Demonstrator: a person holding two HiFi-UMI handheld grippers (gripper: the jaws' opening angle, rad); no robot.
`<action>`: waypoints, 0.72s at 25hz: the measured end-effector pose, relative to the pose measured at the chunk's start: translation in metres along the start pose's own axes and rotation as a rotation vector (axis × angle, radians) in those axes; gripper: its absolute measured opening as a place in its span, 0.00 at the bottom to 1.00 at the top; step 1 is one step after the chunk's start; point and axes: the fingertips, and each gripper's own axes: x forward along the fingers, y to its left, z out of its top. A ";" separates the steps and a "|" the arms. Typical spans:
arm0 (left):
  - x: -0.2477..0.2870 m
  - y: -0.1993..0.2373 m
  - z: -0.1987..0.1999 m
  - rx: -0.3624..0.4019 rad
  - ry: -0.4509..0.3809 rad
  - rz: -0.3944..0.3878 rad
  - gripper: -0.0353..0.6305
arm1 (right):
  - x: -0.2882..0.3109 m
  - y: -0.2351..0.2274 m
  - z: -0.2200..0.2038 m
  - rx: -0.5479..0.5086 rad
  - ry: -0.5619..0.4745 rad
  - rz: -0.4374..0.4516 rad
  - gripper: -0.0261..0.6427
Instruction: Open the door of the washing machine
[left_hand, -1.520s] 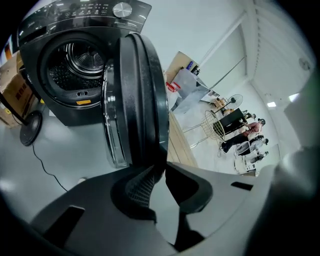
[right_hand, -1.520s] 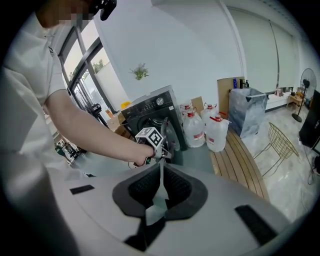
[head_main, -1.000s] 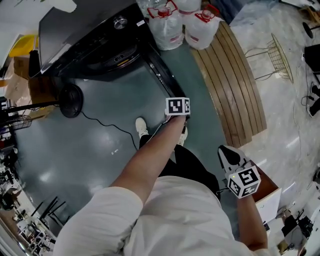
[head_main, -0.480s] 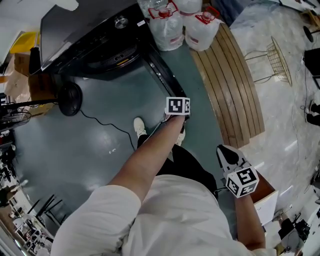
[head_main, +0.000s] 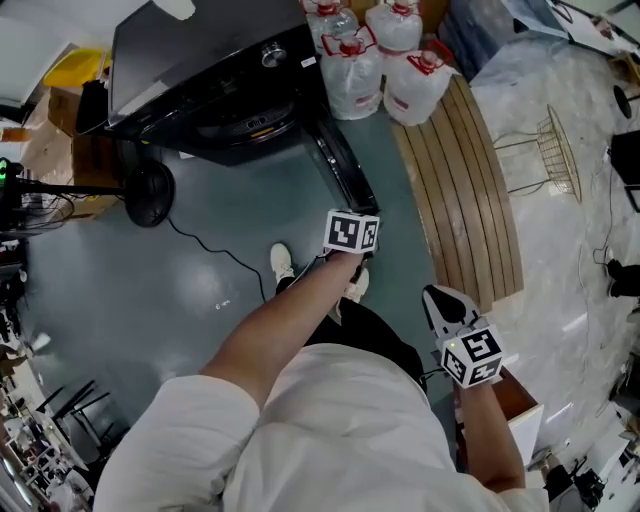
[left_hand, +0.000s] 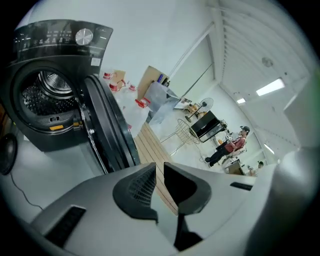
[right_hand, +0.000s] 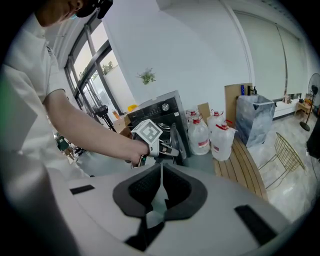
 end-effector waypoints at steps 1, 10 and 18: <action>-0.010 -0.002 0.003 0.018 -0.014 -0.009 0.14 | 0.002 0.002 0.005 -0.012 -0.008 0.008 0.08; -0.150 -0.036 0.032 0.125 -0.221 -0.206 0.13 | 0.018 0.032 0.056 -0.195 -0.064 0.090 0.06; -0.286 -0.055 0.034 0.319 -0.367 -0.134 0.10 | 0.023 0.073 0.097 -0.313 -0.090 0.219 0.06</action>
